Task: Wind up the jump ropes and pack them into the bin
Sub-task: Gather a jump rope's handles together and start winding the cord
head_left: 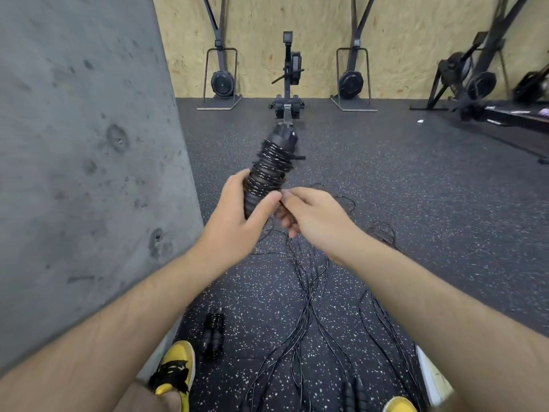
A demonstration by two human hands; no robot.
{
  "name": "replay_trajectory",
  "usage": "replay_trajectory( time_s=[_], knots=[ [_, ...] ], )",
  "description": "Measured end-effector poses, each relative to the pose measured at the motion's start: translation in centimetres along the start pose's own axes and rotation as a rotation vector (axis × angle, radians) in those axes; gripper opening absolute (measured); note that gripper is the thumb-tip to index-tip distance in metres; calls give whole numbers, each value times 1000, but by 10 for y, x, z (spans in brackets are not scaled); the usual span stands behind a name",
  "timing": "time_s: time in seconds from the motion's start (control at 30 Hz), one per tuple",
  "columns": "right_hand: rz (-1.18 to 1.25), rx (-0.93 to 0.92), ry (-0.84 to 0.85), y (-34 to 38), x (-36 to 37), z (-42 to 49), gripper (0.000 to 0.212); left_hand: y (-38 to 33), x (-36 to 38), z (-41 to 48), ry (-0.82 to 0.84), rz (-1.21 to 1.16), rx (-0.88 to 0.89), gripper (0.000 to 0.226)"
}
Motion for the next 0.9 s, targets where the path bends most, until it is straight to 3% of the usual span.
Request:
replay_trajectory(
  time_s=[0.1, 0.2, 0.4, 0.57, 0.67, 0.9],
  knots=[
    [-294, -127, -46, 10, 13, -13, 32, -2, -3, 2, -3, -165, -17, 65],
    [-389, -231, -51, 15, 20, -23, 38, -1, -9, 5, -6, -274, 27, 59],
    [-388, -378, 65, 22, 16, -25, 62, 3, -16, 6, 21, -576, -122, 34],
    [-472, -586, -38, 26, 7, -24, 39, -5, -16, 3, 112, -882, -149, 44],
    [-421, -701, -116, 32, 1, -25, 34, -4, -21, 3, 162, -1008, -163, 68],
    [-155, -633, -47, 40, -2, -27, 37, 1, -23, 0, 271, -987, -177, 78]
  ],
)
Point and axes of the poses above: each hand's wrist, its own z-axis towards the middle knuckle, its own x-axis out of the palm, y = z × x, the point moved 3 cm from there along z, towards the middle knuckle, and after that the axes turned 6 degrees about y, right-handed, at the moved point
